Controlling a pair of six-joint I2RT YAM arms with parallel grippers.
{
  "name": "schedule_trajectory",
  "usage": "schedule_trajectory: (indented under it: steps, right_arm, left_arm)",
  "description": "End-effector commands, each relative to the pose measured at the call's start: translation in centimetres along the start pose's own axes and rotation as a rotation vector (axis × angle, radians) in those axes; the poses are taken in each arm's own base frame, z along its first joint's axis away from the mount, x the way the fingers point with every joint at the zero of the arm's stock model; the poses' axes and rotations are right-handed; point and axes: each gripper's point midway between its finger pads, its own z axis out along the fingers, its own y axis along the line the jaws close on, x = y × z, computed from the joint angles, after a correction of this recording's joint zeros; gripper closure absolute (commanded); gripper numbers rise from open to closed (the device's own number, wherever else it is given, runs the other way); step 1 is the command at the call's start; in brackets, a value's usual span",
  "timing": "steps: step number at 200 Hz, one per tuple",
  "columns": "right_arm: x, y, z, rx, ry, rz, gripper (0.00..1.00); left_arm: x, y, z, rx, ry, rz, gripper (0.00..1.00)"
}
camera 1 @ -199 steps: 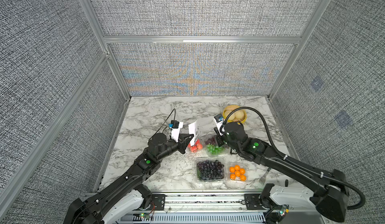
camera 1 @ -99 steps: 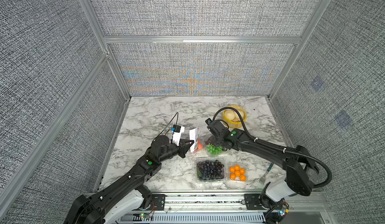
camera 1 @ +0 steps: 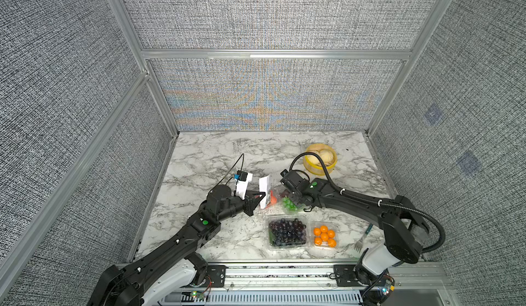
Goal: Label fruit boxes
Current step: Stick the label on the fruit box.
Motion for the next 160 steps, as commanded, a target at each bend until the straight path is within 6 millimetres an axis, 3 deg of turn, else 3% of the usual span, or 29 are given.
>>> schedule_trajectory:
  steps: [1,67,107,143,160]
  right_arm:
    - [0.1,0.2,0.0,0.006,0.005,-0.014,1.0]
    - [1.7,1.9,1.9,-0.074,0.088,0.005,1.0]
    - [1.4,2.8,1.7,-0.192,0.083,0.066,1.0]
    - [0.9,3.1,1.2,-0.252,0.059,0.104,0.84]
    - [0.2,2.9,0.5,-0.268,0.017,0.119,0.7]
  left_arm:
    - [-0.6,-0.3,-0.1,0.006,-0.025,0.027,1.0]
    - [-0.7,-0.2,0.0,0.003,-0.022,0.02,1.0]
    - [-0.8,-0.1,-0.4,-0.01,-0.035,0.021,1.0]
    - [-0.8,0.0,-0.7,-0.017,-0.042,0.022,1.0]
    - [-0.7,0.0,-0.7,-0.018,-0.04,0.022,1.0]
